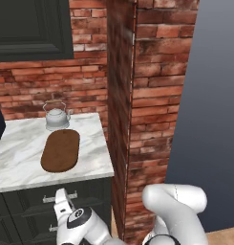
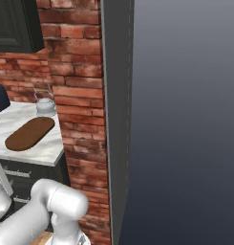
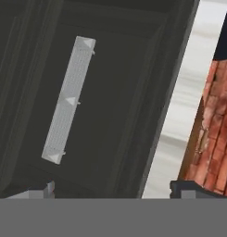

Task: Open the drawer on the left and place the cutting tools on the cutting board.

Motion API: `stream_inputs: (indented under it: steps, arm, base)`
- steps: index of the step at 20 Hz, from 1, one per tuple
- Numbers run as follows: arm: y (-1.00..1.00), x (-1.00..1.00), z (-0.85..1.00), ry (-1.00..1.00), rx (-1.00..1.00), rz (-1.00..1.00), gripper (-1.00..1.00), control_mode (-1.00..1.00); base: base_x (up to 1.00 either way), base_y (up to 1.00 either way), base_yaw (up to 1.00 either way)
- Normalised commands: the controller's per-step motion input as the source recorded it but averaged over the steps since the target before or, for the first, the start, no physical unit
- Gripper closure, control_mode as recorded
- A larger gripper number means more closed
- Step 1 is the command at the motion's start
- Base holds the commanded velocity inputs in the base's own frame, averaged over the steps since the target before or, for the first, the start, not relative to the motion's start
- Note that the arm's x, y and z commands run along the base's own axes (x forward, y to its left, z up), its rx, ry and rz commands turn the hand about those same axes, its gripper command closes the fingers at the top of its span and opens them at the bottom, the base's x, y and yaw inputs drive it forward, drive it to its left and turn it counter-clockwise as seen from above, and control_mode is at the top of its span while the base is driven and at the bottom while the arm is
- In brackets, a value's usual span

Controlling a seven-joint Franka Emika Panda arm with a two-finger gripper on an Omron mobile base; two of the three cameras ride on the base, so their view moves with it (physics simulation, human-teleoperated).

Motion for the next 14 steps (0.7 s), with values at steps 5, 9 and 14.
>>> stream_inputs:
  steps: [5,9,14]
  arm:
    - [0.05,0.08,-0.38,0.0,0.0,0.0,-1.0,-1.0]
    - [0.06,0.14,-0.43,0.0,0.0,0.0,-1.0,-1.0]
    - [0.15,0.17,-0.37,0.0,0.0,0.0,-1.0,-1.0]
  base:
    - [0.0,0.0,0.0]
    - [0.0,0.0,0.0]
    - [0.0,0.0,0.0]
